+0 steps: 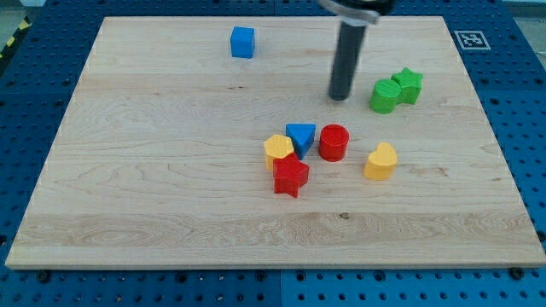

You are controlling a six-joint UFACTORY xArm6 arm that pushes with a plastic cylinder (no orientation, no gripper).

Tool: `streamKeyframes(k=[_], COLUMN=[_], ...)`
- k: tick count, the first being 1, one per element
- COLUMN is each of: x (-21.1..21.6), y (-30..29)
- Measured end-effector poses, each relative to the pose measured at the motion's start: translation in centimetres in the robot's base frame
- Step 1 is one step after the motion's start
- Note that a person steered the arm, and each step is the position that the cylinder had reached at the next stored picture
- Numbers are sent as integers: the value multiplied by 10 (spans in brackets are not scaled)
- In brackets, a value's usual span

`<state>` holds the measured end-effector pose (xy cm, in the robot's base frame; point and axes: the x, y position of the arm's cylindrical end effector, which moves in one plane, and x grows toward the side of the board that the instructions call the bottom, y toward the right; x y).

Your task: Push green star and green circle slightly right

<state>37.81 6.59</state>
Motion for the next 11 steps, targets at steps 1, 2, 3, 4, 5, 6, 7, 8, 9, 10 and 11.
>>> streamKeyframes(k=[1,2,3,4,5,6,7,8,9,10,11], x=[3,3,-1,-20,-37,-34,-12,-7,22,24,16], y=[-55,-58,-58,-47,-7,-5,22,26,31,31,45])
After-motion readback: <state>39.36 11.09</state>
